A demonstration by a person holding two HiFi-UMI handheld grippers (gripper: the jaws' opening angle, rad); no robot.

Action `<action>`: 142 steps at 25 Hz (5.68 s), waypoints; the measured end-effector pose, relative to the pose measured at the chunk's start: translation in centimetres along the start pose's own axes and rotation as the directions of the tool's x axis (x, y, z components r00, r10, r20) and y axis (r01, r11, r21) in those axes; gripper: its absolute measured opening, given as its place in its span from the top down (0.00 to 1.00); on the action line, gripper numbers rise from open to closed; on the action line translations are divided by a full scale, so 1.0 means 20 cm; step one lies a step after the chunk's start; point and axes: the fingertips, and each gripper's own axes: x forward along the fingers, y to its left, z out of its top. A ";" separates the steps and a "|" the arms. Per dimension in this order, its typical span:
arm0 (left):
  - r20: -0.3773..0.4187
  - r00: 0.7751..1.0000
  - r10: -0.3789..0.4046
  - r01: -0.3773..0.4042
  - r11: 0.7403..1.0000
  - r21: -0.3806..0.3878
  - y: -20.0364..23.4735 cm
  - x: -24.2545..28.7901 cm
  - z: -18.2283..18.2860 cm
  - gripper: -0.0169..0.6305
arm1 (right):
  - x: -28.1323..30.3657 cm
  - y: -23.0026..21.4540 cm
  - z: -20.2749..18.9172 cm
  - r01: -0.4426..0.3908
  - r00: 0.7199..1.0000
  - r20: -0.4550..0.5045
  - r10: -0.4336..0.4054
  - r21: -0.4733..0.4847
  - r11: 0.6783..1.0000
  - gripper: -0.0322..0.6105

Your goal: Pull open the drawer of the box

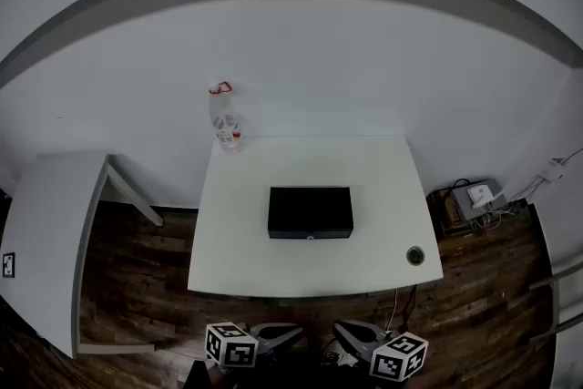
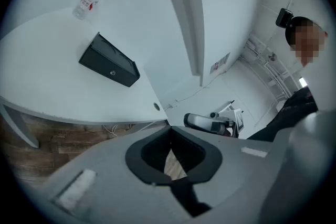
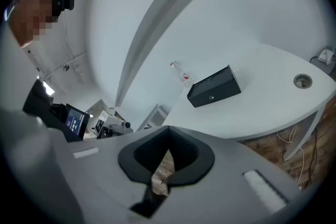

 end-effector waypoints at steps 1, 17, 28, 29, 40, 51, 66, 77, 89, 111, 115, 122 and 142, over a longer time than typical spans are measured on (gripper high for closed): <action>0.001 1.000 0.001 -0.001 1.000 -0.001 0.00 0.00 0.00 0.97 | 0.00 0.00 0.00 0.000 1.000 -0.001 0.000 -0.001 1.000 0.94; 0.010 0.999 0.038 -0.038 0.999 -0.011 -0.04 0.06 -0.05 0.97 | -0.07 -0.02 -0.01 -0.030 0.999 -0.035 0.028 -0.039 0.999 0.94; 0.109 0.982 0.156 -0.150 0.987 -0.054 -0.04 0.09 -0.13 0.97 | -0.13 -0.12 0.00 -0.059 0.996 -0.069 0.050 -0.135 0.989 0.94; 0.115 0.977 0.182 -0.179 0.983 -0.042 -0.02 0.07 -0.11 0.97 | -0.11 -0.14 0.02 -0.046 0.997 -0.062 0.039 -0.128 0.991 0.89; 0.067 0.879 0.473 -0.469 0.827 0.309 0.57 -0.28 0.52 0.97 | 0.38 -0.48 0.10 0.283 0.956 -0.062 -0.287 -0.065 0.957 0.84; -0.081 0.809 0.582 -0.204 0.407 0.890 0.95 0.02 1.11 0.97 | 0.81 -0.68 0.29 0.519 0.839 -0.089 -0.536 -0.161 0.839 0.78; -0.132 0.799 0.587 -0.156 0.414 0.897 1.10 0.18 1.07 0.97 | 1.05 -0.84 0.32 0.591 0.781 -0.115 -0.614 -0.182 0.786 0.77; -0.126 0.820 0.559 -0.243 0.538 0.807 1.10 0.18 1.06 0.97 | 1.09 -0.90 0.36 0.594 0.769 -0.135 -0.625 -0.209 0.777 0.79; -0.053 0.838 0.543 -0.225 0.432 0.873 1.04 0.21 1.10 0.97 | 1.11 -0.91 0.36 0.590 0.774 -0.137 -0.618 -0.195 0.783 0.84; -0.108 0.820 0.562 -0.225 0.491 0.842 1.16 0.27 1.09 0.97 | 1.10 -0.90 0.34 0.579 0.783 -0.150 -0.604 -0.178 0.796 0.84; -0.120 0.815 0.567 -0.224 0.499 0.837 1.15 0.28 1.09 0.97 | 1.09 -0.89 0.33 0.572 0.787 -0.153 -0.598 -0.181 0.800 0.84; -0.110 0.809 0.577 -0.242 0.499 0.832 1.15 0.27 1.09 0.97 | 1.07 -0.87 0.30 0.566 0.788 -0.160 -0.594 -0.190 0.802 0.84; -0.093 0.800 0.592 -0.274 0.499 0.822 1.16 0.28 1.09 0.97 | 0.89 -0.73 0.06 0.555 0.787 -0.192 -0.586 -0.192 0.809 0.84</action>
